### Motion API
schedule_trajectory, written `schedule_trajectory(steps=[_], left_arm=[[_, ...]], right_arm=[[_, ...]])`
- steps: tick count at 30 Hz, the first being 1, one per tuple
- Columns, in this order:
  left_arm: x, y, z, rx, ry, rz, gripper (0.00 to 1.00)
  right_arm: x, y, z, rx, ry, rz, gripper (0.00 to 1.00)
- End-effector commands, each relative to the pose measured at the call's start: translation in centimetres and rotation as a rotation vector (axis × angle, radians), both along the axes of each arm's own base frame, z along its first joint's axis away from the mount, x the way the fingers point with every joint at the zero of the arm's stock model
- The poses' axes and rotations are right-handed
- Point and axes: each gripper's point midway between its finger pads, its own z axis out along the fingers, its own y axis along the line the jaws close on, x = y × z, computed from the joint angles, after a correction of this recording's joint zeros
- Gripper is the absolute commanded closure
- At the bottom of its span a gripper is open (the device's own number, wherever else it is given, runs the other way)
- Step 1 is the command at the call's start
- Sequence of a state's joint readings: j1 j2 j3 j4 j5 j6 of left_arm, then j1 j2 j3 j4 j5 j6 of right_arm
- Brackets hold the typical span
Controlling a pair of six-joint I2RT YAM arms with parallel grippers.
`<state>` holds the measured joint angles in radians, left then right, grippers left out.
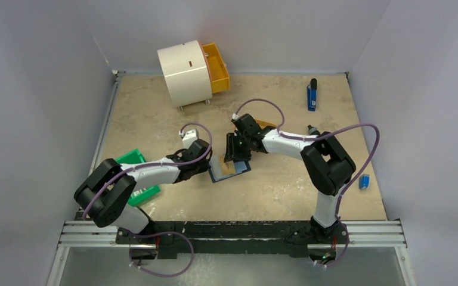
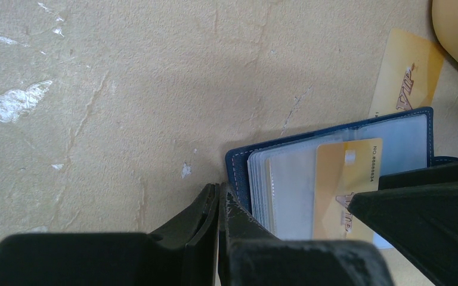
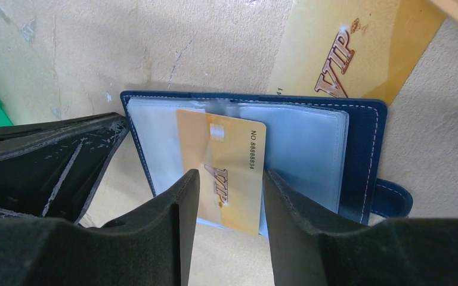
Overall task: Put the credit cards into the card holder
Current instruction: Insert the credit card into the card holder.
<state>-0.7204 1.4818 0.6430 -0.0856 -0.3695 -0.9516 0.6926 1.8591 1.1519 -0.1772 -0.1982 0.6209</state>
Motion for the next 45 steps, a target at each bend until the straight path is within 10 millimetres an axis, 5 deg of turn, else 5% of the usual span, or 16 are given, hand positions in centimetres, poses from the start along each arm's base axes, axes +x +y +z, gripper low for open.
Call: schedule_trajectory(steps=[1,30,39,45], left_arm=[[-1.2,0.3,-1.3,0.004,0.053,-0.007,0.98],[-0.8,-0.3,-1.2,-0.014,0.051,-0.009,0.99],[-0.8,0.9,0.6,0.013,0.015,0.015,0.96],[-1.3,1.7,2.2,-0.004,-0.015,0.035,0.79]], right_arm=[[1.3,1.0,1.1,0.039,-0.051,0.019,0.54],[-1.9,4.1,2.8,0.221,0.047,0.129,0.57],[-1.7,-2.2,8.0,0.007,-0.116,-0.004,0.53],[-2.4,-8.1,6.6,-0.209,-0.129,-0.100,0.42]])
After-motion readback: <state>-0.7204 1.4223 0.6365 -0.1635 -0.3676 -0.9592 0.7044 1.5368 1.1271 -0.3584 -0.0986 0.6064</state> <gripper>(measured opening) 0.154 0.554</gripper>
